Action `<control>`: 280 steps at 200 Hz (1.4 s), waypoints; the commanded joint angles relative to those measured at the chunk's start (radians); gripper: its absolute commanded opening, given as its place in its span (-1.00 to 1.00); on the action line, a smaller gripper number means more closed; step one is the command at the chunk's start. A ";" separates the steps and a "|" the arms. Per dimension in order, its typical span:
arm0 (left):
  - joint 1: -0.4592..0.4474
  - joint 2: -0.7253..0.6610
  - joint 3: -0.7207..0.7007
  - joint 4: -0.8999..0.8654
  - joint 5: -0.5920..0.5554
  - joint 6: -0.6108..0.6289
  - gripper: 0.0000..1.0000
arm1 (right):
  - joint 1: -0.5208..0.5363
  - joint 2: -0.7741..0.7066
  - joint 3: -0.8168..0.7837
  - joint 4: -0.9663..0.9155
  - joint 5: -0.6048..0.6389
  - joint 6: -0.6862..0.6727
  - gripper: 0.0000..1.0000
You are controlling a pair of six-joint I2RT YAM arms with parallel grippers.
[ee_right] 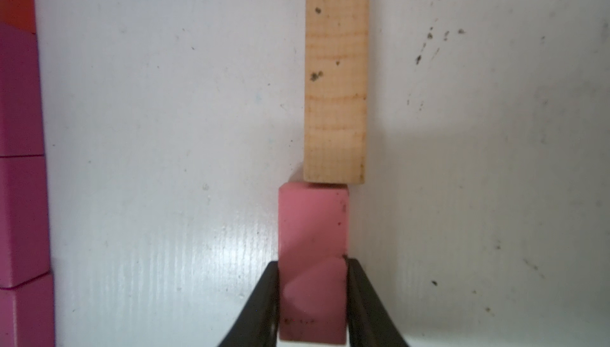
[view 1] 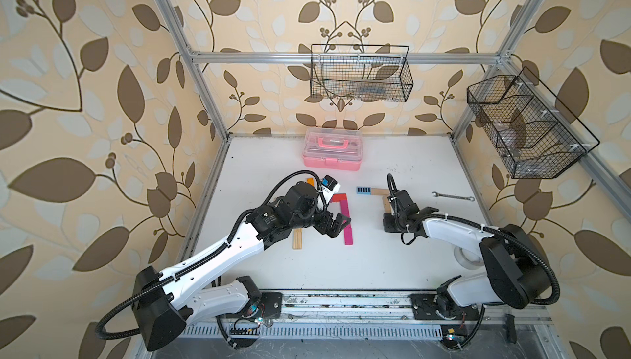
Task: Assemble the number 7 with building blocks
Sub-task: Move the building block to the center of the board, then pick up the building block from the center of the board.
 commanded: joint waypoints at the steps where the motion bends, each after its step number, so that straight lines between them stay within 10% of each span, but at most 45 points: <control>1: -0.002 0.018 -0.001 0.020 -0.115 -0.025 0.98 | -0.011 0.006 -0.024 -0.049 -0.012 -0.002 -0.36; 114: 0.226 0.434 0.170 -0.026 -0.224 -0.107 0.98 | 0.001 -0.080 0.010 -0.140 -0.012 -0.036 0.02; 155: 0.308 0.635 0.339 -0.097 -0.229 -0.111 0.96 | -0.051 -0.273 0.047 -0.240 -0.061 -0.118 0.41; 169: 0.317 0.701 0.397 -0.136 -0.239 -0.111 0.94 | -0.086 -0.340 0.029 -0.218 -0.094 -0.132 0.99; 280: 0.418 0.935 0.536 -0.111 -0.161 -0.104 0.73 | -0.297 -0.572 -0.050 -0.142 -0.290 -0.099 1.00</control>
